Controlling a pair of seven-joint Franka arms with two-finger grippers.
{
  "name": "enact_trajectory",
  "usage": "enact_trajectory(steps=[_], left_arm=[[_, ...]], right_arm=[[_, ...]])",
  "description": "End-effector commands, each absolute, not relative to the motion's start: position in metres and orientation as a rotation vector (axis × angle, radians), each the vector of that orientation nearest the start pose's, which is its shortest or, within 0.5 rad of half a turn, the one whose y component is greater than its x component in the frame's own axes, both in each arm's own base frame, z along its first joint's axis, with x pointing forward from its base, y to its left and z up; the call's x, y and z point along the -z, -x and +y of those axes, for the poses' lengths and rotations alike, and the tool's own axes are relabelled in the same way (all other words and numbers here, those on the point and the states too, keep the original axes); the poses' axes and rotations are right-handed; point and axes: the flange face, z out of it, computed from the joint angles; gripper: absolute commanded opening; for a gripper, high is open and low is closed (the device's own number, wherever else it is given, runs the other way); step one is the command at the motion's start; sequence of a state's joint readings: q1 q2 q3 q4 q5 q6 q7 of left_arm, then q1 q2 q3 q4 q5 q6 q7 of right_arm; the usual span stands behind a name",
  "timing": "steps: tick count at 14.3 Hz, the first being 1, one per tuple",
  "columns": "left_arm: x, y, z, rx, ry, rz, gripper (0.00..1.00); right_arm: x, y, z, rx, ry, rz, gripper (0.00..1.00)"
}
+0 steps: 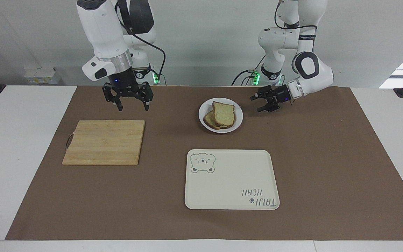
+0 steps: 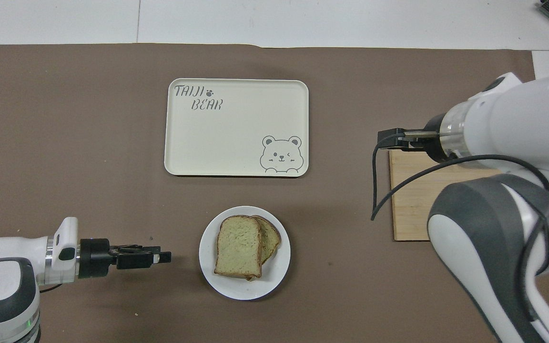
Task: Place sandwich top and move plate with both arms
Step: 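Withdraw the right gripper while the left gripper reaches the plate rim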
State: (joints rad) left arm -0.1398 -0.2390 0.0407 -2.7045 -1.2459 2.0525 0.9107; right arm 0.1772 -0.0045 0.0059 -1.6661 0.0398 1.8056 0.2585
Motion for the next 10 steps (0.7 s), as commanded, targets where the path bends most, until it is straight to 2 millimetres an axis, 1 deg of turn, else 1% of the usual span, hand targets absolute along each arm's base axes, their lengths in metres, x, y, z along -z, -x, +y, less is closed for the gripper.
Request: enact_trajectory(steps=[1,2,3,4,5,6,7,9,10], left_arm=[[-0.282,-0.365,-0.109,-0.071,-2.149,-0.174,0.81],[-0.271,-0.361,-0.116,-0.074,-2.163,-0.191,0.77],[-0.261,-0.358,-0.123,-0.084,-2.17,-0.201,0.76],[-0.254,-0.356,-0.127,-0.086,-2.173,-0.204,0.73],[-0.248,-0.355,-0.131,-0.083,-2.17,-0.198,0.72],[-0.247,-0.354,-0.135,-0.091,-2.173,-0.205,0.61],[-0.239,-0.35,-0.141,-0.081,-2.2,-0.211,0.45],[-0.236,-0.347,-0.153,-0.097,-2.212,-0.181,0.24],[-0.237,-0.347,-0.153,-0.103,-2.209,-0.177,0.14]], right_arm=[[-0.622,-0.564,0.094,0.198,3.097,0.12,1.0],[-0.625,-0.564,0.088,0.197,3.107,0.133,1.0],[-0.629,-0.563,0.086,0.192,3.114,0.121,1.0],[-0.637,-0.561,0.082,0.187,3.117,0.107,1.0],[-0.647,-0.559,0.072,0.185,3.118,0.11,1.0],[-0.653,-0.558,0.062,0.184,3.121,0.11,1.0],[-0.661,-0.554,0.053,0.187,3.123,0.106,1.0],[-0.673,-0.546,0.033,0.181,3.132,0.073,1.0],[-0.674,-0.543,0.026,0.176,3.134,0.046,1.0]])
